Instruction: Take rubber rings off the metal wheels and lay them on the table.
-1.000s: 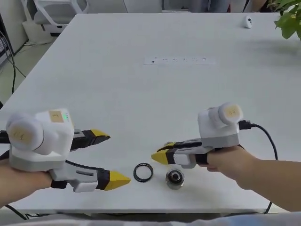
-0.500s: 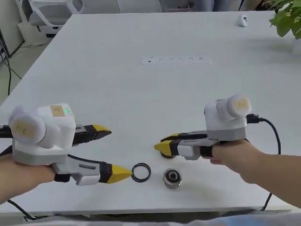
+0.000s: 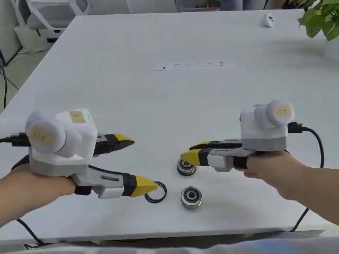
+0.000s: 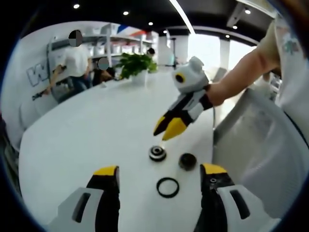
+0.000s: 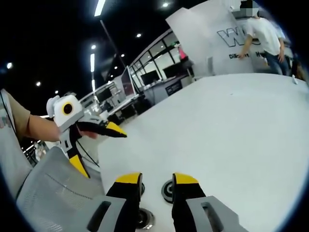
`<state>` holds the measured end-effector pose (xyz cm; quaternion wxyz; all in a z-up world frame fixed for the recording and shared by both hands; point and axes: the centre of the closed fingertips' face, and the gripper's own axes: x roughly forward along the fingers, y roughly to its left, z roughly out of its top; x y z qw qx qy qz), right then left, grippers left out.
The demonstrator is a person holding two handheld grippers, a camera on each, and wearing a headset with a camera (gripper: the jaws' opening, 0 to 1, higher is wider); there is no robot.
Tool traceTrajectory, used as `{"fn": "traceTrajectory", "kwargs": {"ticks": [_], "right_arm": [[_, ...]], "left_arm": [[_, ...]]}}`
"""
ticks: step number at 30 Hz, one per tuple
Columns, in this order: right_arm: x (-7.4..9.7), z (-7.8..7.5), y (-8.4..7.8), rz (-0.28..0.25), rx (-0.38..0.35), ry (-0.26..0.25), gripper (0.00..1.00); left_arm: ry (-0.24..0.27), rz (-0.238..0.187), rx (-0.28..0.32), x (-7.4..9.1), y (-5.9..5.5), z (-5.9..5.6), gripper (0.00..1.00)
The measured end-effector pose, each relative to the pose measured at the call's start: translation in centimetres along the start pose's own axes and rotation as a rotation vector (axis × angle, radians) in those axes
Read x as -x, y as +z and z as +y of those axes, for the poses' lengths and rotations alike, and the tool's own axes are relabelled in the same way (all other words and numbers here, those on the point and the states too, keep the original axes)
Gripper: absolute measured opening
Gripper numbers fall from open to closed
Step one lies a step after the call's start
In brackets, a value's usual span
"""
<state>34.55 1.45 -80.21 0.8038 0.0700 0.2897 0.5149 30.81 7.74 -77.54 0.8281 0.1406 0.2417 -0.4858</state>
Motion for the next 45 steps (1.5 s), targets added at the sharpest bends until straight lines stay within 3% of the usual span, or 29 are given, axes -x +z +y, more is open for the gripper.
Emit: {"fn": "traceTrajectory", "kwargs": {"ticks": [9,26,45], "right_arm": [[0.6,-0.7,-0.3,0.005,0.028,-0.022,0.22],[0.6,-2.2,-2.7,0.072,0.117,-0.039,0.22],[0.0,-3.1,-5.0,0.142,0.207,-0.038,0.2]], "left_arm": [[0.003,-0.005,0.01,-1.2,0.5,0.7,0.67],[-0.002,0.031,0.007,-3.2,-0.3,1.9,0.65],[-0.028,0.065,-0.014,-5.8,-0.7,1.9,0.59]]}}
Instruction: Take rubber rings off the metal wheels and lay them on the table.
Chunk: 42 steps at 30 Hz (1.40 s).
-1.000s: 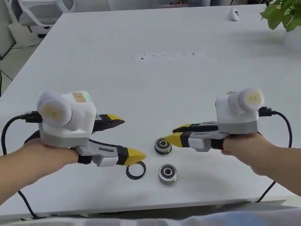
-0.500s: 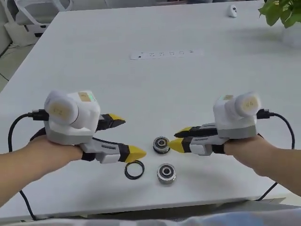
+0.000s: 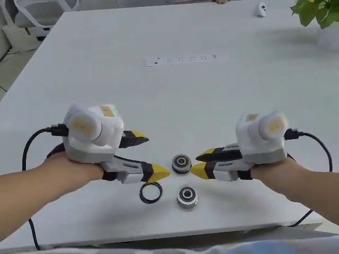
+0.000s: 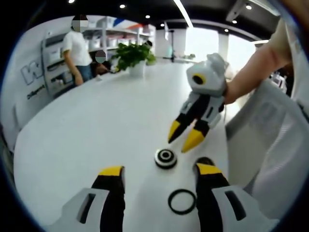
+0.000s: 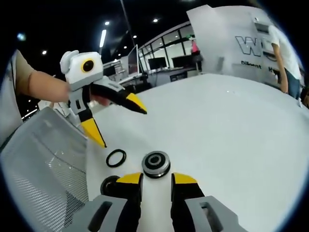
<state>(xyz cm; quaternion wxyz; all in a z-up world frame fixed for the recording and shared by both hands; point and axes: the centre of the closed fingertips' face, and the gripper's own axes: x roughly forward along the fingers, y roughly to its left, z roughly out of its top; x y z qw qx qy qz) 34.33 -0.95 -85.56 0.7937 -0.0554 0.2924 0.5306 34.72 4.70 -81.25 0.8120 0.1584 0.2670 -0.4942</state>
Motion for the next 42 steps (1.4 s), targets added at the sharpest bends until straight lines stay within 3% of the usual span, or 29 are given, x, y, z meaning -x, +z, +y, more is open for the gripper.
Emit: {"fn": "traceTrajectory", "kwargs": {"ticks": [6,22,42], "right_arm": [[-0.2,-0.2,-0.6,0.012,0.009,0.001,0.19],[-1.1,-0.1,-0.5,0.007,0.034,0.015,0.17],[-1.2,-0.2,-0.4,-0.008,0.027,0.009,0.16]], "left_arm": [[-0.013,0.011,-0.003,-0.8,-0.3,0.1,0.56],[-0.035,0.014,0.007,-2.9,0.0,-0.8,0.48],[-0.065,0.039,-0.008,-5.0,-0.3,-1.3,0.3]]}}
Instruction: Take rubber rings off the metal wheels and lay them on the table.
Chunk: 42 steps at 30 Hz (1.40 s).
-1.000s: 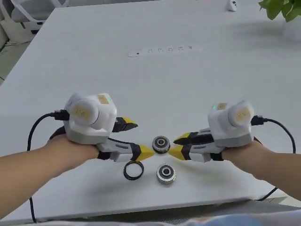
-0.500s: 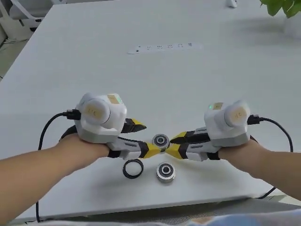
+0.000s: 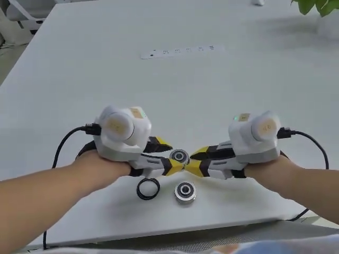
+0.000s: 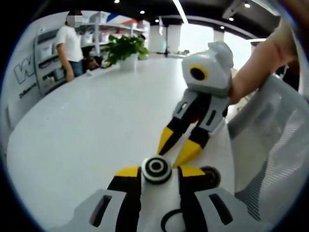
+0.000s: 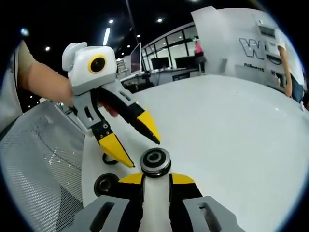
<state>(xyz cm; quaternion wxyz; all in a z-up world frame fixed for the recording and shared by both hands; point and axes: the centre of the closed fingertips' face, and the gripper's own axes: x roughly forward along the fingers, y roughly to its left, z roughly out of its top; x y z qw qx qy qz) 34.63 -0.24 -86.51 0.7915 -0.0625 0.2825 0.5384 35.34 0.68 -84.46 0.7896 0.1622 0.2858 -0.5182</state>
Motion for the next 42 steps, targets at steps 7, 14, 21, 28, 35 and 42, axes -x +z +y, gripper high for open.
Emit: {"fn": "traceTrajectory", "kwargs": {"ticks": [7,14,21,28,35,42], "right_arm": [[-0.04,0.03,0.05,-0.003,-0.001,0.002,0.16],[-0.01,-0.01,0.03,-0.004,0.0,0.002,0.16],[-0.14,-0.02,0.11,-0.006,0.003,0.002,0.16],[-0.4,0.07,0.2,-0.005,0.019,0.009,0.17],[-0.42,-0.12,0.13,0.005,0.077,-0.006,0.15],[-0.27,-0.29,-0.04,0.011,0.08,-0.015,0.09]], "left_arm": [[0.0,0.009,-0.015,-0.32,-0.08,-0.17,0.23],[0.011,0.019,-0.034,-0.64,-0.16,0.08,0.19],[0.023,0.017,-0.033,-0.82,-0.03,0.15,0.17],[0.034,0.017,-0.034,-0.72,-0.01,0.32,0.14],[0.035,0.016,-0.028,-0.8,-0.04,0.36,0.14],[0.045,0.013,-0.019,-0.87,0.0,0.45,0.13]]}}
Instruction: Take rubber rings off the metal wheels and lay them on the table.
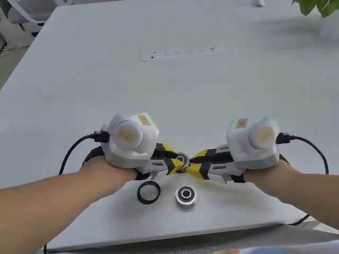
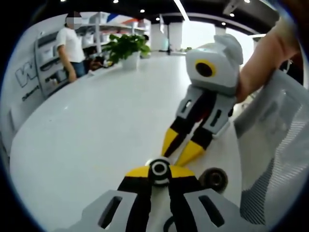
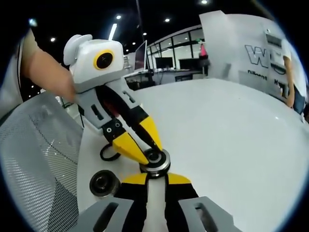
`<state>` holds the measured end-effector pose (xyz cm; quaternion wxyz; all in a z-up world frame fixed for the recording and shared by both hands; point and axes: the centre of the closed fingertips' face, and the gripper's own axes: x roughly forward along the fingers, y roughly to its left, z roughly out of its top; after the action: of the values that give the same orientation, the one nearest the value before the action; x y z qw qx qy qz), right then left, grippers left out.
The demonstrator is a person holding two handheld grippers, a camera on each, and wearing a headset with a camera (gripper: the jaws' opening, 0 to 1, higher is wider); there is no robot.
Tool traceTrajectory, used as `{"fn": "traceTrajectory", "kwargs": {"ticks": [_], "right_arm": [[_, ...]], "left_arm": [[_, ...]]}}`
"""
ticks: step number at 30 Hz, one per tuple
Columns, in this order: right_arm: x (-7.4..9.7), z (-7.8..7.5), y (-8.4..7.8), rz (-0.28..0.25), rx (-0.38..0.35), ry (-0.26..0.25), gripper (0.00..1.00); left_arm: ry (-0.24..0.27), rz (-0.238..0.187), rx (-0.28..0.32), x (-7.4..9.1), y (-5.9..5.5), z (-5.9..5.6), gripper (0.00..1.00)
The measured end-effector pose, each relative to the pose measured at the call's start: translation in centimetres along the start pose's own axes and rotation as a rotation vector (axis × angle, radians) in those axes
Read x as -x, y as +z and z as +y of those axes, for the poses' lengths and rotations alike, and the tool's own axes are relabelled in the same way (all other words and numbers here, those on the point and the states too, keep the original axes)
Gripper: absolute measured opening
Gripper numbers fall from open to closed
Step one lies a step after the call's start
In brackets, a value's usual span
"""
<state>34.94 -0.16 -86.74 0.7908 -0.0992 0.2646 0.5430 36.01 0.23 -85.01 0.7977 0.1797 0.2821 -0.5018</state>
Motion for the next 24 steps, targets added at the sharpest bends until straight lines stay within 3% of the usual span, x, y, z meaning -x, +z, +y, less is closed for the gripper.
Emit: {"fn": "traceTrajectory", "kwargs": {"ticks": [5,13,19,24], "right_arm": [[-0.03,-0.27,-0.23,0.006,-0.002,-0.014,0.01],[-0.14,-0.62,-0.25,0.019,-0.026,-0.032,0.0],[0.05,-0.72,-0.23,-0.007,-0.174,-0.023,0.0],[0.41,-0.88,-0.18,-0.036,-0.236,-0.018,0.0]], "left_arm": [[0.004,0.002,0.003,-0.04,0.04,0.11,0.13],[0.017,0.004,0.004,-0.12,0.05,0.3,0.13],[0.034,0.016,-0.008,-0.18,0.0,0.3,0.13],[0.039,0.027,-0.007,-0.22,-0.07,0.32,0.12]]}}
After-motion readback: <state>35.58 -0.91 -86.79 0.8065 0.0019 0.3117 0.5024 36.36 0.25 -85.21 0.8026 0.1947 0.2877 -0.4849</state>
